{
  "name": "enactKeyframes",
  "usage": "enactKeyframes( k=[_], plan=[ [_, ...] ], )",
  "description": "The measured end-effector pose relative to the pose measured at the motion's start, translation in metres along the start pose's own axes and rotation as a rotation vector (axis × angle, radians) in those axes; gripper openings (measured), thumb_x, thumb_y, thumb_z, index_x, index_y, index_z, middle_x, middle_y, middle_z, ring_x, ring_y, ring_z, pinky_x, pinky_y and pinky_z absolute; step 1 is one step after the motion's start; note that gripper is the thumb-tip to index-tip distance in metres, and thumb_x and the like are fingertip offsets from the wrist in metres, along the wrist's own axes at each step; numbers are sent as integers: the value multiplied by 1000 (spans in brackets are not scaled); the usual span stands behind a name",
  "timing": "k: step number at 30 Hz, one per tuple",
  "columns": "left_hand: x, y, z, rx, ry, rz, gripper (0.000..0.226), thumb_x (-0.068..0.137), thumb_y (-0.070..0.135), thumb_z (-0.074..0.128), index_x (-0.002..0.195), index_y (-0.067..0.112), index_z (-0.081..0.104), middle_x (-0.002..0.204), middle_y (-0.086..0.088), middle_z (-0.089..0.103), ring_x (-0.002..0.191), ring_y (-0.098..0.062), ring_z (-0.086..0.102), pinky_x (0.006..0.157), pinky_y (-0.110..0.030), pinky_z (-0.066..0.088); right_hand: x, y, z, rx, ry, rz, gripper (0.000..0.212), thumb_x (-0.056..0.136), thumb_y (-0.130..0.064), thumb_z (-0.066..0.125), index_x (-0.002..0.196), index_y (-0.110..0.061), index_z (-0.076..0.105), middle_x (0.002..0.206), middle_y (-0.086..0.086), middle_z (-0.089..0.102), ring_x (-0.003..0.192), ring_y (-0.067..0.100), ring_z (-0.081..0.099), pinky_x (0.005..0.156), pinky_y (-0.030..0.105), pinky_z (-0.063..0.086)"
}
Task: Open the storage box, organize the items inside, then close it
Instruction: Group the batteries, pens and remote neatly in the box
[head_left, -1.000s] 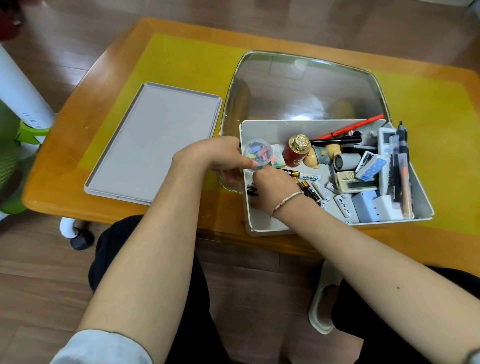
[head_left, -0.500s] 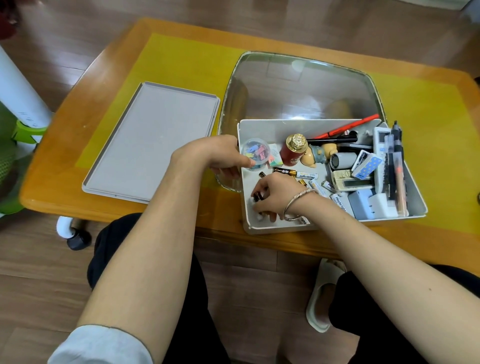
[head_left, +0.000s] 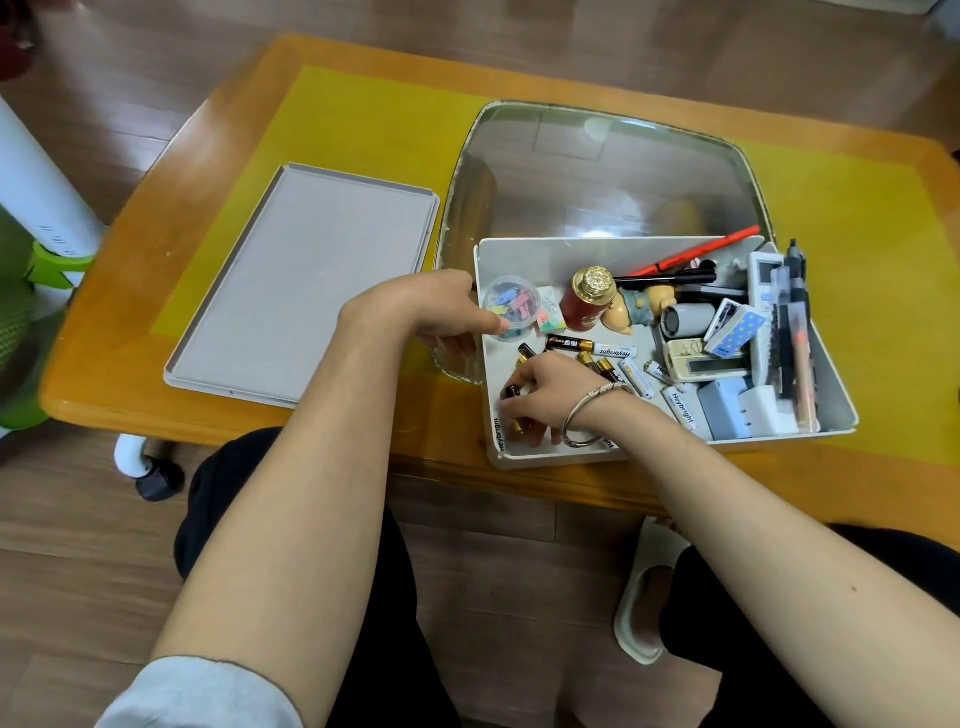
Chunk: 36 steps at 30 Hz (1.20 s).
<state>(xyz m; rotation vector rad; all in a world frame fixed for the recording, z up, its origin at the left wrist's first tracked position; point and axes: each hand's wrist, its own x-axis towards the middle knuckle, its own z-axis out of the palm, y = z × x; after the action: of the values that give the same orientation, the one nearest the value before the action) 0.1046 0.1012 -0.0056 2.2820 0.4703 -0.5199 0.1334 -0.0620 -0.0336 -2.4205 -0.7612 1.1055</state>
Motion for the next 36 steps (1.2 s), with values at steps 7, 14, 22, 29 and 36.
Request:
enactKeyframes(
  k=[7, 14, 22, 29, 36],
  plan=[
    [-1, -1, -1, 17, 5, -10, 50, 89, 46, 59, 128, 17, 46, 107, 0, 63, 87, -13, 64, 61, -24, 51, 2, 2, -2, 47, -55, 21, 24, 91, -24, 59, 102, -3, 60, 87, 15, 71, 70, 27, 71, 58, 35, 58],
    [-2, 0, -2, 1, -11, 5, 47, 87, 47, 62, 122, 19, 48, 105, 0, 64, 88, -13, 66, 65, -26, 53, 7, 2, -2, 212, 170, 17, 25, 85, -22, 68, 98, -4, 59, 63, 8, 69, 53, 20, 68, 46, 29, 54],
    [-3, -2, -1, 14, -2, 37, 66, 80, 43, 72, 130, 19, 37, 106, 1, 61, 82, -13, 66, 62, -27, 53, 11, 2, 2, -75, 262, -15, 42, 80, -25, 72, 118, -13, 59, 101, 9, 67, 89, 27, 65, 79, 38, 54],
    [-2, -2, 0, -9, 3, 42, 63, 81, 41, 71, 129, 18, 38, 95, 4, 61, 77, -11, 67, 57, -24, 50, 18, 3, 3, -124, 351, 2, 30, 78, -25, 74, 105, -14, 65, 99, 7, 67, 91, 25, 65, 81, 33, 52],
    [-3, -1, -1, -7, 1, 43, 57, 85, 41, 67, 128, 17, 39, 87, 5, 61, 73, -11, 67, 53, -22, 48, 19, 1, 6, -139, 259, -12, 38, 71, -34, 78, 102, -17, 63, 85, 4, 63, 68, 23, 59, 70, 37, 56]
  ],
)
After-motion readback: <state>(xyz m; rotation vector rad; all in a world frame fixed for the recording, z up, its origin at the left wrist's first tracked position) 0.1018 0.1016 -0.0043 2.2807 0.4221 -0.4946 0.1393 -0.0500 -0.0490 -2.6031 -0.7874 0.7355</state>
